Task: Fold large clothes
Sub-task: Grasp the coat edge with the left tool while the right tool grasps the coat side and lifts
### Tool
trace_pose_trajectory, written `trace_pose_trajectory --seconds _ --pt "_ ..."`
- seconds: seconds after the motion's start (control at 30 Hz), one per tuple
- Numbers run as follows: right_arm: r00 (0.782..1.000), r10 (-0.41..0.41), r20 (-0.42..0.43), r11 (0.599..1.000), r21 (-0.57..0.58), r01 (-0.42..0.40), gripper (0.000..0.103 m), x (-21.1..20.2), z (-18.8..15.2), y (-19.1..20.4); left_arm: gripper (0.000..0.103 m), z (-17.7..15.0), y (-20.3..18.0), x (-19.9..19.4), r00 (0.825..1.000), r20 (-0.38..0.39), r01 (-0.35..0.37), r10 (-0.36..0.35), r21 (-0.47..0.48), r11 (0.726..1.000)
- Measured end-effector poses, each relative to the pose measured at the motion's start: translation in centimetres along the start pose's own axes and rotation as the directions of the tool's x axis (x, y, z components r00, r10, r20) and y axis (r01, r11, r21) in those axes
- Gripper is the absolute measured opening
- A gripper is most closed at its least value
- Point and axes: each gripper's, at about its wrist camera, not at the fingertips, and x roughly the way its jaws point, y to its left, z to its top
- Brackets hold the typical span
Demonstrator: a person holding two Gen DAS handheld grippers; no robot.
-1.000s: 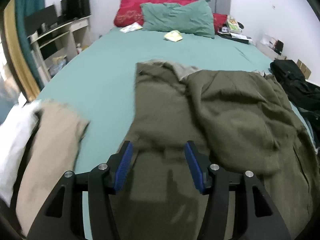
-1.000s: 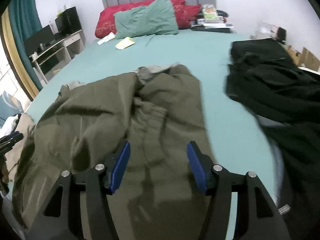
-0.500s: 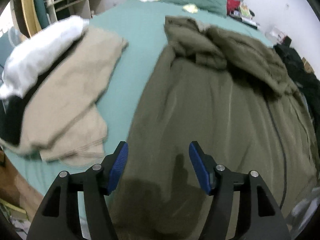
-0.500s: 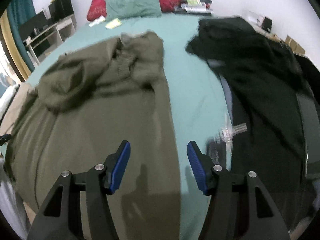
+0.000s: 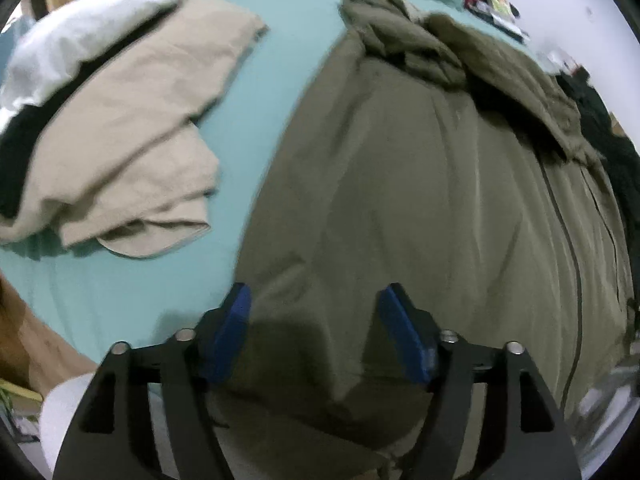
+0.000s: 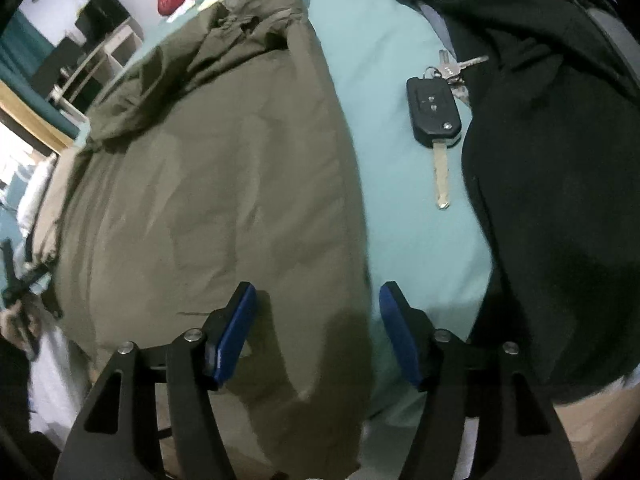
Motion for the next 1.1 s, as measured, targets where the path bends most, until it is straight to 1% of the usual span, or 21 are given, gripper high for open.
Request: trace_pose_trajectory --seconds 0.03,0.1,0.13,0.17,0.2,0.23,0.27,0.3,0.33,0.37,0.4,0.47,0.5,0.53,0.6,0.63,0.77,0.83,0.93,1.03,1.1 --pt "1.000 0.018 0.009 1.000 0.003 -0.018 0.066 -0.2 -0.4 0.2 0.078 -0.1 -0.5 0.3 1.000 -0.022 0.004 -0.004 0.017 1.000" --pt "1.000 0.026 0.007 0.999 -0.039 -0.026 0.064 -0.2 -1.0 1.3 0.078 -0.4 -1.2 0.5 0.999 -0.033 -0.005 0.006 0.038 0.999" --pt "0.999 0.033 -0.003 0.998 -0.058 -0.033 0.055 -0.1 -1.2 2.0 0.079 -0.6 -1.4 0.5 0.999 -0.036 -0.010 0.012 0.053 0.999" --pt "0.999 0.034 -0.018 0.996 -0.077 -0.036 0.048 0.3 -1.5 2.6 0.079 -0.7 -1.9 0.6 0.999 -0.039 -0.021 0.024 0.076 0.997" --pt "1.000 0.010 -0.019 0.995 -0.103 -0.012 0.046 0.5 -1.9 3.3 0.079 -0.8 -2.3 0.6 0.999 -0.041 -0.022 0.026 0.093 0.995" --pt "0.999 -0.038 -0.013 0.989 -0.146 0.035 0.042 0.7 -2.3 4.3 0.078 -0.9 -2.6 0.5 0.999 -0.043 -0.014 0.019 0.109 0.994" --pt "0.998 -0.067 -0.013 0.981 -0.183 0.063 0.037 0.8 -2.5 5.1 0.078 -1.0 -2.9 0.4 0.999 -0.042 -0.007 0.013 0.122 0.992" --pt "0.997 -0.072 -0.010 0.980 -0.187 0.069 0.019 0.6 -2.4 5.4 0.077 -1.3 -3.3 0.3 0.999 -0.040 -0.005 0.010 0.142 0.990" --pt "0.997 -0.072 -0.005 0.982 -0.173 0.070 0.007 0.4 -2.4 5.2 0.066 -1.6 -3.8 0.1 0.999 -0.035 -0.012 0.018 0.169 0.986" --pt "0.998 -0.055 0.005 0.987 -0.154 0.055 0.006 0.1 -2.6 4.8 0.060 -1.9 -4.1 -0.1 0.999 -0.029 -0.020 0.025 0.185 0.982" --pt "0.999 -0.047 0.014 0.988 -0.145 0.048 0.005 -0.3 -2.7 4.6 0.052 -2.2 -4.4 -0.5 1.000 -0.016 -0.019 0.023 0.197 0.980" --pt "0.999 -0.022 0.046 0.994 -0.110 0.027 0.004 -1.7 -2.7 4.4 0.012 -2.4 -4.0 -1.4 0.999 0.008 -0.035 0.035 0.190 0.981" --pt "0.998 -0.003 0.064 0.996 -0.092 0.009 0.004 -2.5 -2.8 4.2 0.006 -2.3 -3.5 -1.9 1.000 0.009 -0.023 0.022 0.170 0.985" --pt "0.996 0.023 0.088 0.997 -0.069 -0.017 0.004 -3.6 -2.8 4.1 0.005 -2.3 -3.0 -2.8 1.000 0.019 0.013 -0.016 0.150 0.989" --pt "0.990 0.063 0.128 0.997 -0.040 -0.058 0.003 -5.4 -3.0 4.2 0.005 -2.1 -2.3 -4.3 0.998 0.051 0.020 -0.027 0.139 0.990" --pt "0.986 0.084 0.147 0.996 -0.033 -0.080 0.003 -6.5 -3.2 4.4 0.005 -2.2 -1.9 -5.6 0.996 0.074 0.036 -0.046 0.134 0.990" --pt "0.968 0.142 0.208 0.990 -0.018 -0.142 0.003 -10.3 -4.1 5.1 0.004 -1.9 -0.5 -9.2 0.984 0.116 0.125 -0.133 0.074 0.989" --pt "0.957 0.170 0.235 0.985 -0.015 -0.171 0.003 -11.4 -4.3 5.9 0.004 -1.6 0.4 -11.4 0.973 0.142 0.180 -0.184 0.036 0.983" --pt "0.936 0.217 0.277 0.975 -0.008 -0.224 0.003 -13.8 -4.8 6.2 0.004 -1.5 1.1 -14.6 0.955 0.186 0.234 -0.230 0.000 0.972" --pt "0.911 0.255 0.324 0.962 0.007 -0.272 0.003 -16.5 -5.2 6.6 0.004 -1.8 1.2 -17.7 0.941 0.223 0.262 -0.254 -0.006 0.965" --pt "0.899 0.270 0.344 0.957 0.005 -0.289 0.003 -18.1 -5.6 6.8 0.004 -1.3 1.3 -19.8 0.933 0.248 0.268 -0.260 0.002 0.963"
